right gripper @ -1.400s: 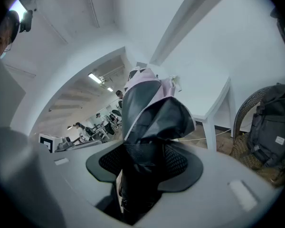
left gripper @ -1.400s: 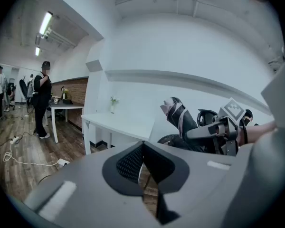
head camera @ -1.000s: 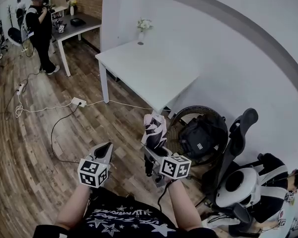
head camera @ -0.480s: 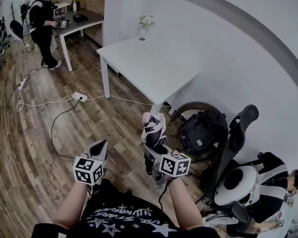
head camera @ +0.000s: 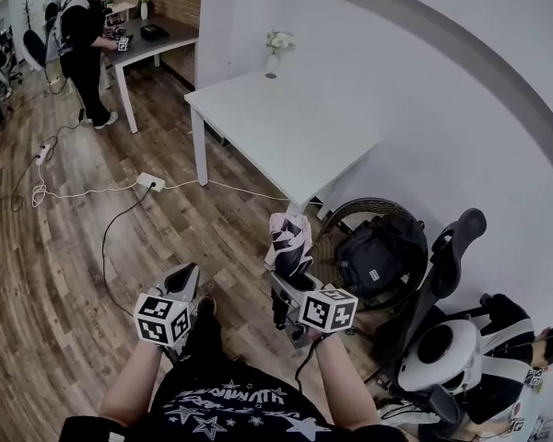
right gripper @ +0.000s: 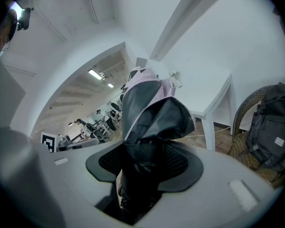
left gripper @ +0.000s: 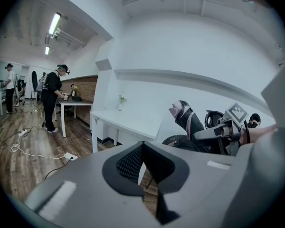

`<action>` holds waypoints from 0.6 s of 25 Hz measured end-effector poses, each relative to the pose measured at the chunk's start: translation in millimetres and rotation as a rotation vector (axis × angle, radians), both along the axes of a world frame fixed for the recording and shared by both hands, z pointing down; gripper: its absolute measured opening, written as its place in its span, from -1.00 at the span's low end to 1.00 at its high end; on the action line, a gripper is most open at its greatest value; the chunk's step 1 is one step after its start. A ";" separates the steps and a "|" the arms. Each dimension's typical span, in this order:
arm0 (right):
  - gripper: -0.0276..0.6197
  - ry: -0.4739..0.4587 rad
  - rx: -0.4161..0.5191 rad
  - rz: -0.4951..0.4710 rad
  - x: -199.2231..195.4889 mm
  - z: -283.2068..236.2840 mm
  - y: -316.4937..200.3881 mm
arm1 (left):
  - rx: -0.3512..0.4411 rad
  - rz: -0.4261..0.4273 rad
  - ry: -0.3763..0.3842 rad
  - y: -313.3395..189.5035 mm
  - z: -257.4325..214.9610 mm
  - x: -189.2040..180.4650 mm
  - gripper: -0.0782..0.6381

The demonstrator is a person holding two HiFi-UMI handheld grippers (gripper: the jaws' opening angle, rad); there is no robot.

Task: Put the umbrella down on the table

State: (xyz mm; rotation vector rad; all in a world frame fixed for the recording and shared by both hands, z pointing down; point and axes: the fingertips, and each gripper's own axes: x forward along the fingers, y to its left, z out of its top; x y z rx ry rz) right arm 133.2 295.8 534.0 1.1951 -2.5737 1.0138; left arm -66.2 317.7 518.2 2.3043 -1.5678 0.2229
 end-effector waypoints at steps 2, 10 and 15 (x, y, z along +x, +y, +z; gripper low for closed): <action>-0.18 0.017 -0.012 0.008 2.8 5.7 -12.3 | 0.003 0.007 0.001 -18.3 0.5 -1.6 -0.78; -0.18 0.024 -0.052 0.077 -11.5 18.6 -100.8 | -0.001 0.044 0.003 -112.7 6.4 -24.2 -0.78; -0.19 0.037 -0.072 0.088 -39.8 20.7 -162.2 | -0.022 0.065 0.016 -178.2 10.7 -48.6 -0.78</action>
